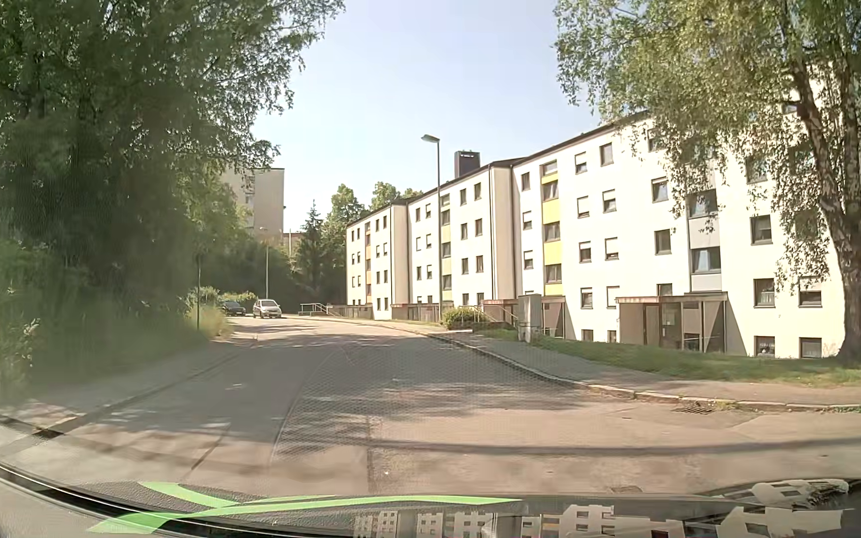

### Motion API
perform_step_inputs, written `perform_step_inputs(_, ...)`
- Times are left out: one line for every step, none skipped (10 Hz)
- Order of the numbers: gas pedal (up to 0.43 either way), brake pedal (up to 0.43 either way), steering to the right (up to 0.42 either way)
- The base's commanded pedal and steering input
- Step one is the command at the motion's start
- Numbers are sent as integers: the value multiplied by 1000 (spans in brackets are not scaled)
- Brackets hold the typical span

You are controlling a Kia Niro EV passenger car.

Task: Follow the waypoints while adhering to traffic rules and regulations

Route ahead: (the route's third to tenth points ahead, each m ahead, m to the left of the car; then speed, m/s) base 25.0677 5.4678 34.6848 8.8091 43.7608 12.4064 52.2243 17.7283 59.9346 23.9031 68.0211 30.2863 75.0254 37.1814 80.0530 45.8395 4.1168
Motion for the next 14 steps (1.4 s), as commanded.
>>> perform_step_inputs(0, 0, -32)
perform_step_inputs(98, 0, -32)
perform_step_inputs(110, 0, -35)
perform_step_inputs(110, 0, -37)
perform_step_inputs(110, 0, -39)
perform_step_inputs(110, 0, -39)
perform_step_inputs(110, 0, -39)
perform_step_inputs(110, 0, -39)
perform_step_inputs(110, 0, -39)
perform_step_inputs(110, 0, -39)
perform_step_inputs(110, 0, -39)
perform_step_inputs(110, 0, -39)
perform_step_inputs(110, 0, -40)
perform_step_inputs(110, 0, -40)
